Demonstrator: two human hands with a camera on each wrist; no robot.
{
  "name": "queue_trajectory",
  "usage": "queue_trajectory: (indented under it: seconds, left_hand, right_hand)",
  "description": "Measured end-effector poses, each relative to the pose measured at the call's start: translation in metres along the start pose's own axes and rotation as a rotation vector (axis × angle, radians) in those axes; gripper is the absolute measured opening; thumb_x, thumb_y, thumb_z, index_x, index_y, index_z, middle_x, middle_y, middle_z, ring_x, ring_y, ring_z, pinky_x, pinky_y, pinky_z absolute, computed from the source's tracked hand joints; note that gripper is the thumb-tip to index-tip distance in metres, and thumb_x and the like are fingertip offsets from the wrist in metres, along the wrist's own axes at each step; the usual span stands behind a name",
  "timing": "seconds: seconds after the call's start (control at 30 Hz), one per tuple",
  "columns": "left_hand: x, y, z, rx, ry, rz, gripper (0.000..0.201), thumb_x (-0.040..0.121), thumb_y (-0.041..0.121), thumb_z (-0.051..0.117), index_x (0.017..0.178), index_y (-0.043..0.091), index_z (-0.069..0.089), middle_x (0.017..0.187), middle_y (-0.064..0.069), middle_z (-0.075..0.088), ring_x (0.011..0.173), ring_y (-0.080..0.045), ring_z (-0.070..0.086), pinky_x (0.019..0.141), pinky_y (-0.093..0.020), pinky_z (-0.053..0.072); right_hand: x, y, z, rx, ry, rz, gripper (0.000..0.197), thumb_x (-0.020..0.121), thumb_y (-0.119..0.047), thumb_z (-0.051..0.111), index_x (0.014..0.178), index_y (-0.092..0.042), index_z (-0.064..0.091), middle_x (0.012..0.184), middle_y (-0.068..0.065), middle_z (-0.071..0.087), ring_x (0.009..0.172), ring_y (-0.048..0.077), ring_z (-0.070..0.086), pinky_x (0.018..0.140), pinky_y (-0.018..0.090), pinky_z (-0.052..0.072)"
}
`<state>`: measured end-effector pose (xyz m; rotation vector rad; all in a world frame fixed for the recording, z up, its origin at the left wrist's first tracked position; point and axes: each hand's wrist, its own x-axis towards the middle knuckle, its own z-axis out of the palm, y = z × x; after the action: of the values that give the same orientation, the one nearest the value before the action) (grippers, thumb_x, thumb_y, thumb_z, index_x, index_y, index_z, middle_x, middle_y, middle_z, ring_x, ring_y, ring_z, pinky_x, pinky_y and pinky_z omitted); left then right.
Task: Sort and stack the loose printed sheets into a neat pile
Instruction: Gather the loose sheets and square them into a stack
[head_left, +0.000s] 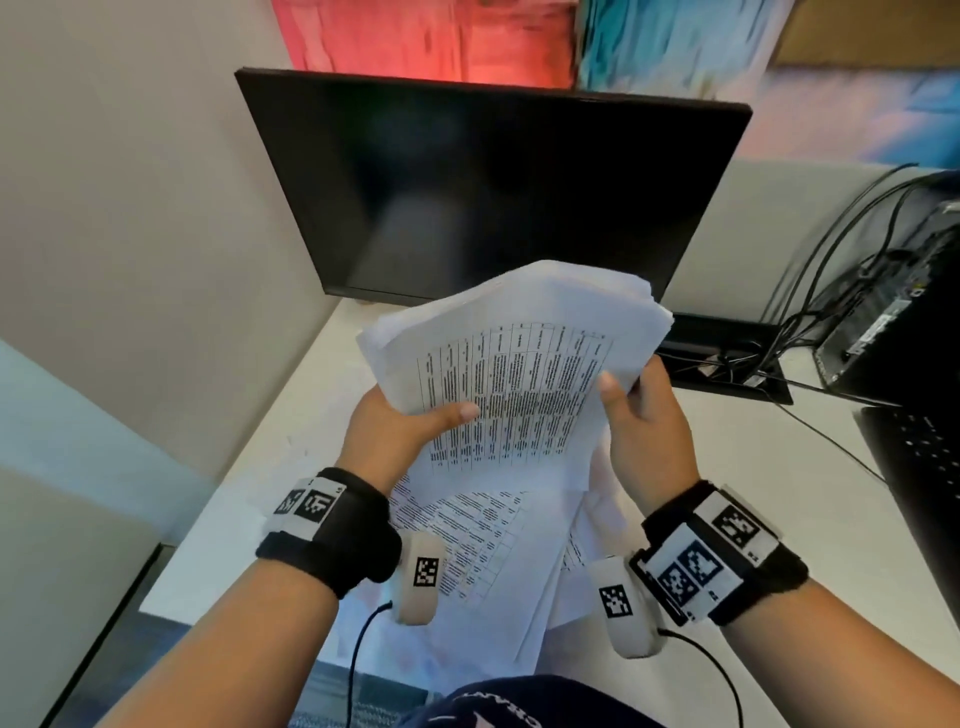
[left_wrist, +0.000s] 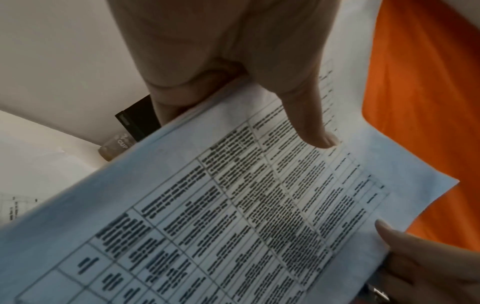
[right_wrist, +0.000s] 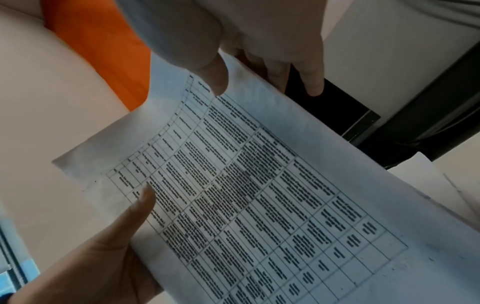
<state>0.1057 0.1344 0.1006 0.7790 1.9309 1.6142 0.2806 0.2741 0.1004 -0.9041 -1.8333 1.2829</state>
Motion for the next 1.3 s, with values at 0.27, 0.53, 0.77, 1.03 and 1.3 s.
queue_trajectory:
  seconds: [0.27,0.53,0.77,1.03,1.3]
  left_hand:
    - [0.017,-0.005,-0.011,-0.010,-0.113,-0.059,0.031,0.061,0.030,0.084,0.087,0.039,0.071,0.091,0.017,0.075,0.090,-0.001,0.069,0.080,-0.026,0.052]
    - [0.022,-0.002,-0.017,0.015,-0.246,-0.054,0.037,0.057,0.040,0.086,0.090,0.045,0.071,0.100,0.015,0.074,0.094,-0.004,0.069,0.084,-0.031,0.053]
    - [0.022,-0.021,-0.019,0.090,-0.304,-0.103,0.038,0.056,0.047,0.086,0.091,0.049,0.070,0.100,0.013,0.074,0.095,-0.006,0.069,0.089,-0.036,0.053]
    - [0.012,-0.023,-0.007,0.096,-0.165,-0.051,0.010,0.083,0.034,0.068,0.086,0.039,0.060,0.086,0.015,0.067,0.082,-0.002,0.062,0.065,-0.016,0.044]
    - [0.011,-0.026,-0.012,0.184,-0.343,-0.104,0.036,0.063,0.036,0.084,0.091,0.041,0.062,0.082,0.020,0.069,0.075,0.011,0.065,0.059,-0.004,0.045]
  right_hand:
    - [0.023,-0.023,0.005,0.110,0.149,-0.134,0.038,0.098,-0.009,0.042,0.134,-0.015,0.030,0.111,-0.003,0.054,0.090,-0.017,0.054,0.074,0.004,0.045]
    - [0.028,-0.051,0.003,-0.344,0.113,-0.425,0.045,0.095,-0.021,0.052,0.138,-0.024,0.040,0.118,0.004,0.039,0.094,-0.028,0.032,0.078,-0.010,0.027]
    - [0.029,-0.045,0.001,-0.258,0.255,-0.338,0.027,0.098,-0.010,0.041,0.125,-0.012,0.044,0.102,0.000,0.045,0.076,-0.009,0.042,0.066,0.001,0.034]
    - [0.018,-0.030,-0.001,0.042,0.105,0.031,0.033,0.101,-0.023,0.038,0.134,-0.022,0.039,0.108,-0.021,0.054,0.092,-0.022,0.049,0.077,0.002,0.040]
    - [0.005,-0.012,0.001,0.006,0.068,0.161,0.012,0.101,-0.022,0.038,0.112,-0.022,0.042,0.095,-0.022,0.053,0.086,-0.012,0.049,0.063,-0.002,0.037]
